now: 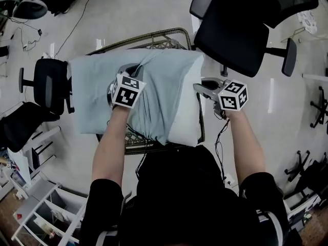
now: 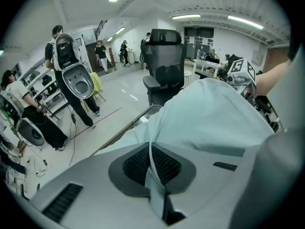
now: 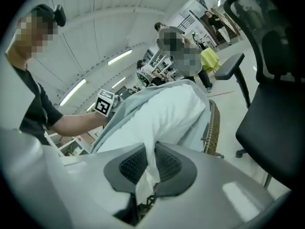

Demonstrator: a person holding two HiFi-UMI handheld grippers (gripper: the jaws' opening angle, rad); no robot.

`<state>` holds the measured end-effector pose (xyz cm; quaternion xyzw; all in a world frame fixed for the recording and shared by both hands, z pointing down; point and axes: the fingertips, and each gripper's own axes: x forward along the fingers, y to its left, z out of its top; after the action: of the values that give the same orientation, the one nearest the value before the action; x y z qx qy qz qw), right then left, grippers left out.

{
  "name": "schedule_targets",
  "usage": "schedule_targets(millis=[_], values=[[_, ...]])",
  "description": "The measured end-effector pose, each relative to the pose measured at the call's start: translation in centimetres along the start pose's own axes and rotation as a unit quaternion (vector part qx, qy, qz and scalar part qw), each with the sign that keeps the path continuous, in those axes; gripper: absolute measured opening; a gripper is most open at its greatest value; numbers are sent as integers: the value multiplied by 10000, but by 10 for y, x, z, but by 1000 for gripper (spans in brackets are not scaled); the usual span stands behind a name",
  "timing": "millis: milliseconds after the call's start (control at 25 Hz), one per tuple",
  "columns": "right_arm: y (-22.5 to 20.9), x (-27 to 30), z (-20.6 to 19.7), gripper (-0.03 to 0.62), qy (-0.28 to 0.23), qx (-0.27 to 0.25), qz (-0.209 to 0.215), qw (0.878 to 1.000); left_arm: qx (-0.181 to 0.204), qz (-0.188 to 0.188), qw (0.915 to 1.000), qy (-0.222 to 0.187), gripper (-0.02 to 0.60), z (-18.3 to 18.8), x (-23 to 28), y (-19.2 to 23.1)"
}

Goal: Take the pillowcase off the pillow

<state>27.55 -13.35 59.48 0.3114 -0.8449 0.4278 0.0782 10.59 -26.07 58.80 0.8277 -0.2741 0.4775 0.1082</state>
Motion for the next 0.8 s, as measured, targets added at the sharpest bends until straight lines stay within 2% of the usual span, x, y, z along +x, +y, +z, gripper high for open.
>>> schedule_targets(millis=[120, 280, 400, 480, 560, 680, 800], values=[[17, -11, -2, 46, -97, -12, 158, 9998, -92, 190, 9998, -5, 6, -13, -19, 12], [32, -22, -7, 44, -246, -37, 274, 9993, -489, 425, 9979, -48, 6, -33, -43, 30], [51, -28, -14, 43, -142, -386, 329, 9986, -561, 280, 9979, -186, 6, -31, -60, 16], [71, -32, -19, 43, 24, -813, 367, 9960, -347, 134, 9988, -325, 10, -15, -72, -3], [91, -38, -23, 44, 150, -1227, 442, 9913, 19, 59, 9982, -603, 94, 12, -83, -21], [116, -46, -26, 44, 182, -1646, 537, 9847, 492, -232, 9930, -1050, 156, 57, -84, -48], [135, -55, -31, 44, 211, -1890, 624, 9798, 923, -556, 9909, -812, 184, 75, -64, -71]])
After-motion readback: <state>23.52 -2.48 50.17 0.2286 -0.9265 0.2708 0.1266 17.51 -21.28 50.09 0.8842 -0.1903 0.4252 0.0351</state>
